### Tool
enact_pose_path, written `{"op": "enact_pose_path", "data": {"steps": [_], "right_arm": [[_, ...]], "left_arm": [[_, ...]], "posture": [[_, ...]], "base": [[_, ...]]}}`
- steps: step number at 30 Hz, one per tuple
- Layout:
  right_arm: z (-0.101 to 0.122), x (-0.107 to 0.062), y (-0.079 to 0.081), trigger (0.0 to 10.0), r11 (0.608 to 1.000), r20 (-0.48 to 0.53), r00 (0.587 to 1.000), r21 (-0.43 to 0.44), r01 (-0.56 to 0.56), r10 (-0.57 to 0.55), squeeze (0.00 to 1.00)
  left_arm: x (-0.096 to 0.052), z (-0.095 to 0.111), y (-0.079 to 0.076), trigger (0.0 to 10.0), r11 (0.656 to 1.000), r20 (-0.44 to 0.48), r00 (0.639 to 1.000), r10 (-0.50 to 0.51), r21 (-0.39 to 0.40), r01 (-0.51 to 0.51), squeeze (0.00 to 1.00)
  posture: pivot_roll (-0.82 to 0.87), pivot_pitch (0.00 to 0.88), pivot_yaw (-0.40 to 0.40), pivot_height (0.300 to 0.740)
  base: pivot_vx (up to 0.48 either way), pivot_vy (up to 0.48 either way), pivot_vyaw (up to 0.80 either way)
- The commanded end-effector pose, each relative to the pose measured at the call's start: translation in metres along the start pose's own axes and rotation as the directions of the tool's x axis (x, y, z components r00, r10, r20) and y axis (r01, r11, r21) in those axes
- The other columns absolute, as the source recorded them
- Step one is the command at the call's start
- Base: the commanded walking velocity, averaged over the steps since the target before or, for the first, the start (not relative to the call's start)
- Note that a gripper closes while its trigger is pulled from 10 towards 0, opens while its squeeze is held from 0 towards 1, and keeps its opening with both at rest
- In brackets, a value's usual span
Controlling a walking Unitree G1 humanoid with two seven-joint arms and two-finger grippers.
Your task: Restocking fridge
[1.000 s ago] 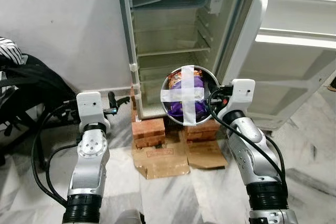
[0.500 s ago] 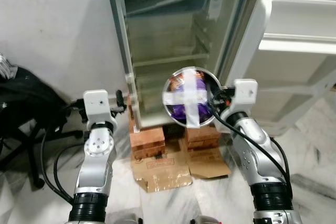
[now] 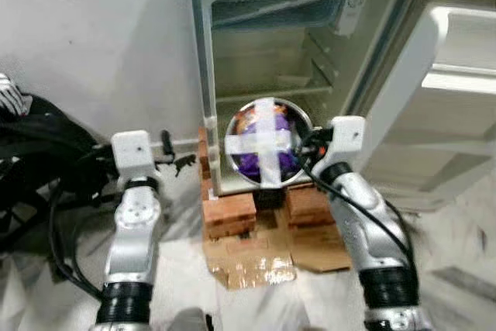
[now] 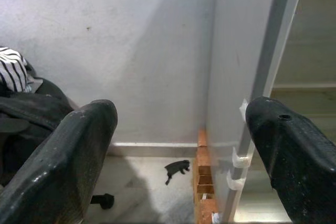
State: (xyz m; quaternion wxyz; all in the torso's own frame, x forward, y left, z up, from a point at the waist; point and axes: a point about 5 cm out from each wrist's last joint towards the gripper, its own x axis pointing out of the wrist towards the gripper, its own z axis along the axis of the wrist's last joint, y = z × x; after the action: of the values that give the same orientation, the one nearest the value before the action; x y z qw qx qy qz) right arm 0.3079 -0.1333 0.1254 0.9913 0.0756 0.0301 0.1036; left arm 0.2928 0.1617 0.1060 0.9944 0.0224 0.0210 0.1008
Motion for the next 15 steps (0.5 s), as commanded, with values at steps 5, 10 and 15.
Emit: {"op": "enact_pose_path", "data": {"steps": [5,10,15], "right_arm": [[0.0064,0.0018,-0.0008,10.0,1.000,0.030,1.000,-0.002,0.007,-0.007,0.00],[0.0073,0.0026,-0.0018,10.0,1.000,0.032,0.999,-0.008,0.012,-0.012,0.00],[0.0074,0.0040,-0.0051,10.0,0.999,0.028,0.999,-0.012,0.032,-0.032,0.00]], "left_arm": [[-0.0009,0.0010,0.0002,10.0,1.000,0.017,1.000,-0.007,0.005,0.007,0.00],[-0.0009,0.0011,-0.0008,10.0,1.000,0.019,1.000,-0.008,-0.001,0.008,0.00],[-0.0011,0.0004,-0.0028,10.0,1.000,0.011,0.999,-0.030,-0.007,0.030,0.00]], "posture": [[0.00,0.000,-0.022,0.740],[0.00,0.000,-0.024,0.740],[0.00,0.000,-0.027,0.740]], "base": [[0.173,0.000,0.00],[0.414,0.000,0.00],[0.425,0.000,0.00]]}}
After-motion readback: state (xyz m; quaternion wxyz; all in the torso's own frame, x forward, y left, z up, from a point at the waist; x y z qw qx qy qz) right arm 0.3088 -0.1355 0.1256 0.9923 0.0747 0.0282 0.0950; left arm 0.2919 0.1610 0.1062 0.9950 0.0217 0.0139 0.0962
